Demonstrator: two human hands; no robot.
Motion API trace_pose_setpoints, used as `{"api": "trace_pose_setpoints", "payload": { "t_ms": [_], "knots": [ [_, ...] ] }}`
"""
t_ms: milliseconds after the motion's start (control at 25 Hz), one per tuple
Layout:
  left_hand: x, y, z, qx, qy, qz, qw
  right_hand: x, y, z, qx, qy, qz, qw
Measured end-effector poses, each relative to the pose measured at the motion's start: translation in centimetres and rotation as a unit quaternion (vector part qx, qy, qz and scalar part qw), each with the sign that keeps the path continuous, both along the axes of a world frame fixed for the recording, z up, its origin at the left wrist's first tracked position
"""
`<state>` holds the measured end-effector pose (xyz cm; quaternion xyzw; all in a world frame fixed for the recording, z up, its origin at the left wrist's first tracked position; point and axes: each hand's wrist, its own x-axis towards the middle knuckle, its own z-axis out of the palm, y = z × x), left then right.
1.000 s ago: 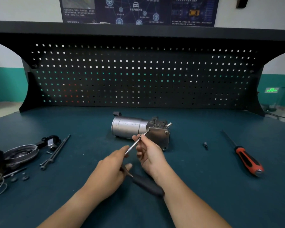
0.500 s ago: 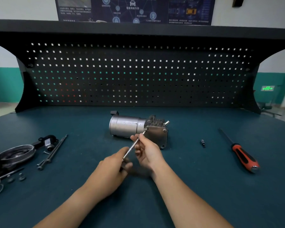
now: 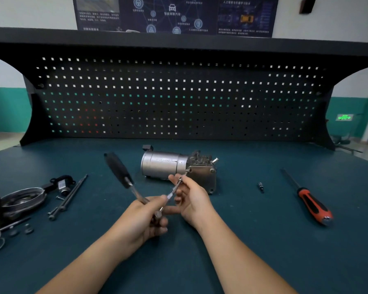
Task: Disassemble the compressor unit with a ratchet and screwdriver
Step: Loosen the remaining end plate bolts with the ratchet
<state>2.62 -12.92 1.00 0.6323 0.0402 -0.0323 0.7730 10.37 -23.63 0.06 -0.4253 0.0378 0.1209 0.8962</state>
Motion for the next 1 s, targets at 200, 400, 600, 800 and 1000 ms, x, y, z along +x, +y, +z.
{"api": "trace_pose_setpoints", "payload": {
  "t_ms": [200, 400, 600, 800, 1000],
  "knots": [
    [-0.1, 0.9, -0.3, 0.297, -0.112, -0.004, 0.948, 0.2, 0.2, -0.1, -0.022, -0.013, -0.04, 0.999],
    [0.2, 1.1, -1.5, 0.507, -0.232, 0.022, 0.83, 0.3, 0.0, 0.4, -0.009, 0.004, -0.055, 0.998],
    [0.5, 1.6, -1.5, 0.39, -0.183, 0.055, 0.901, 1.0, -1.1, 0.9, -0.012, 0.015, -0.071, 0.997],
    [0.4, 1.8, -0.7, 0.268, -0.105, 0.075, 0.955, 1.4, -1.0, 1.1, -0.027, 0.022, -0.088, 0.995],
    [0.5, 1.7, -0.4, 0.239, -0.083, 0.083, 0.964, 1.3, -1.1, 1.0, 0.035, 0.042, -0.093, 0.994]
  ]
}}
